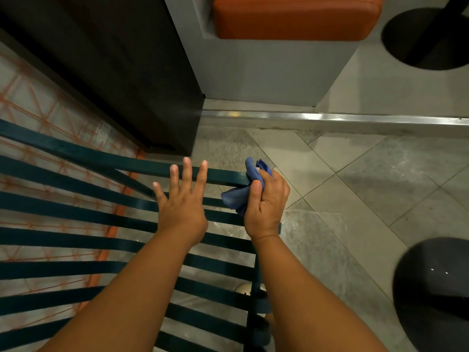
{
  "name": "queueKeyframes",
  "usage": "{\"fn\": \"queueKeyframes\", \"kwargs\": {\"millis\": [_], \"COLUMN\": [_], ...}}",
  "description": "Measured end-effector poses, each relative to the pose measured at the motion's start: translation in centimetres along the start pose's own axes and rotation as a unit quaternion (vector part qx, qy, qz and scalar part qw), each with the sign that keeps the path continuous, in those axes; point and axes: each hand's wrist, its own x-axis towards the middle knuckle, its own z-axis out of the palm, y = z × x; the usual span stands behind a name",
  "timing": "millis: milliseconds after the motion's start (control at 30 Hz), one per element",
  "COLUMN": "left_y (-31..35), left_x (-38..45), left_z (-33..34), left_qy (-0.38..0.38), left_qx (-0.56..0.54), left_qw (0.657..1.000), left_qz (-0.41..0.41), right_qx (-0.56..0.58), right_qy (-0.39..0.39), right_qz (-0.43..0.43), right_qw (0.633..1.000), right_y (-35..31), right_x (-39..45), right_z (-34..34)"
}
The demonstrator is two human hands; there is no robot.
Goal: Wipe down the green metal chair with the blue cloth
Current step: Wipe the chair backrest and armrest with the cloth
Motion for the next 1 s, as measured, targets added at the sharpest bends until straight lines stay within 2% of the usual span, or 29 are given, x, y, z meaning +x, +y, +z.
{"fn": "queueKeyframes", "kwargs": {"millis": [67, 100, 133, 200, 233, 267, 300, 367, 433, 467, 500, 567, 633, 700, 767, 800, 833, 900, 967, 1000], "left_y": [-0.1, -0.1, -0.2, -0.1, 0.1, 0.3, 0.5, 1.4, 2.4, 3.0, 3.5, 4.3, 4.6, 4.7, 4.7, 4.8, 4.8, 5.0, 5.2, 5.4], "left_x": [-0.1, -0.2, -0.2, -0.4, -0.5, -0.6, -0.7, -0.9, -1.2, -1.4, -1.6, -1.8, -1.8, -1.6, -1.3, -1.1, -0.8, -0.1, 0.8, 1.2], "left_z": [-0.2, -0.2, -0.3, -0.5, -0.6, -0.7, -0.7, -0.6, -0.5, -0.5, -0.5, -0.7, -1.1, -1.3, -1.4, -1.4, -1.4, -1.5, -1.6, -1.7], "left_qy": [0.002, 0.002, 0.002, 0.002, 0.001, -0.001, -0.001, 0.004, 0.022, 0.031, 0.038, 0.047, 0.053, 0.055, 0.061, 0.064, 0.069, 0.076, 0.064, 0.053], "left_qx": [0.002, 0.003, 0.002, -0.004, -0.008, -0.011, -0.013, -0.017, -0.025, -0.026, -0.026, -0.020, -0.015, -0.020, -0.027, -0.028, -0.031, -0.035, -0.033, -0.032], "left_qw": [1.000, 1.000, 1.000, 1.000, 1.000, 1.000, 1.000, 1.000, 0.999, 0.999, 0.999, 0.998, 0.997, 0.996, 0.993, 0.992, 0.990, 0.988, 0.987, 0.986], "left_qz": [0.000, 0.001, 0.003, 0.001, -0.001, -0.002, -0.001, 0.007, 0.015, 0.019, 0.023, 0.033, 0.049, 0.070, 0.094, 0.105, 0.116, 0.131, 0.147, 0.157], "right_qx": [0.018, 0.039, 0.078, 0.175, 0.178, 0.146, 0.093, 0.005, -0.050, -0.052, -0.039, 0.014, 0.091, 0.171, 0.278, 0.327, 0.373, 0.439, 0.480, 0.492], "right_qy": [0.018, 0.037, 0.061, 0.087, 0.085, 0.074, 0.058, 0.000, -0.063, -0.072, -0.064, -0.024, 0.013, 0.043, 0.068, 0.084, 0.107, 0.156, 0.162, 0.149], "right_qz": [0.029, 0.080, 0.172, 0.378, 0.435, 0.440, 0.396, 0.212, 0.035, -0.006, -0.016, 0.019, 0.118, 0.282, 0.480, 0.542, 0.568, 0.578, 0.581, 0.575], "right_qw": [0.999, 0.995, 0.980, 0.905, 0.879, 0.883, 0.912, 0.977, 0.996, 0.996, 0.997, 0.999, 0.989, 0.943, 0.830, 0.770, 0.726, 0.669, 0.637, 0.636], "right_y": [-0.3, -0.1, 0.2, 0.6, 0.7, 0.3, -0.3, -2.2, -3.1, -2.9, -2.5, -1.1, 0.2, 1.7, 3.8, 5.1, 6.0, 7.6, 8.0, 7.7], "right_x": [0.2, 0.4, 0.7, 1.4, 1.6, 1.7, 1.4, 0.1, -1.5, -1.9, -2.0, -1.9, -1.6, -1.4, -1.0, -1.1, -1.2, -1.8, -2.3, -2.2], "right_z": [0.0, 0.0, -0.1, -0.5, -0.6, -0.6, -0.5, 0.0, 0.6, 0.7, 0.5, 0.1, -0.3, -1.2, -3.2, -4.5, -5.8, -7.6, -8.0, -7.8]}}
